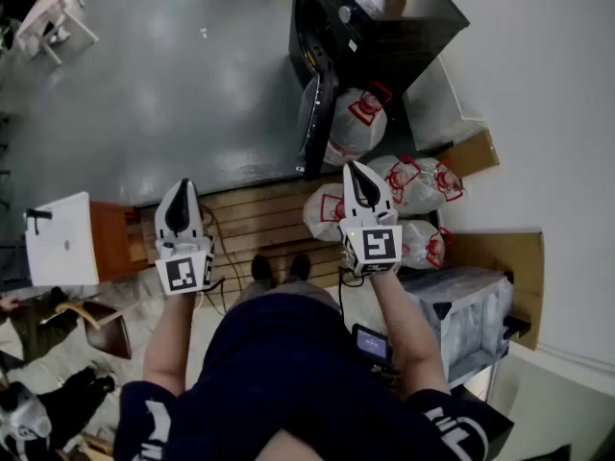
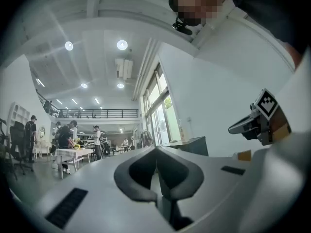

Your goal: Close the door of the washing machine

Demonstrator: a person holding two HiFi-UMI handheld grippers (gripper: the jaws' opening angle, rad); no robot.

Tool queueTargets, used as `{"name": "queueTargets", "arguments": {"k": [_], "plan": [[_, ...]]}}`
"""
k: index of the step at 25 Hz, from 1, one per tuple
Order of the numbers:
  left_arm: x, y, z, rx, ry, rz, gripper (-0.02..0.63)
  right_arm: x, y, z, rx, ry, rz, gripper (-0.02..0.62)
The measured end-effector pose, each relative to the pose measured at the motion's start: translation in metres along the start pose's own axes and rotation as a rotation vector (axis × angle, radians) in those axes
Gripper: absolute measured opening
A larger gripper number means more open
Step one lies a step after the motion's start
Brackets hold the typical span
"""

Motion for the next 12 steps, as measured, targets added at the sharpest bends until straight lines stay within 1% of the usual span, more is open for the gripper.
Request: {"name": "queueTargets", "arguments": {"k": [5,8,10,12], "plan": [[0.002,-0.001,0.002,0.019,-0.004,0.000,0.023,0.002,0.004,-0.002,0.017,0.007,0.011,0.018],[0.003,-0.001,0.002,0.031,-0.005,0.006,0.023,0.003,0.005,-0.003,0.019,0.012,0.001,0.018],[0.003,-0.003,0.004,0.044,-0.005,0.009,0.023,0.003,0.002,-0.003,0.017,0.014,-0.001,0.018],[0.001,-0.004,0.005,0.045,-0.002,0.011,0.023,0.003,-0.006,-0.005,0.010,-0.001,0.013,0.018]]}}
Point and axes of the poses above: the fingertips, and each gripper's own axes: x backward along the fingers, z to its right, y out of its underside, the point moved 4 cm from there along x, backward along the fingers, and after that the axes turned 2 degrees about -z, right-handed, at the moved point
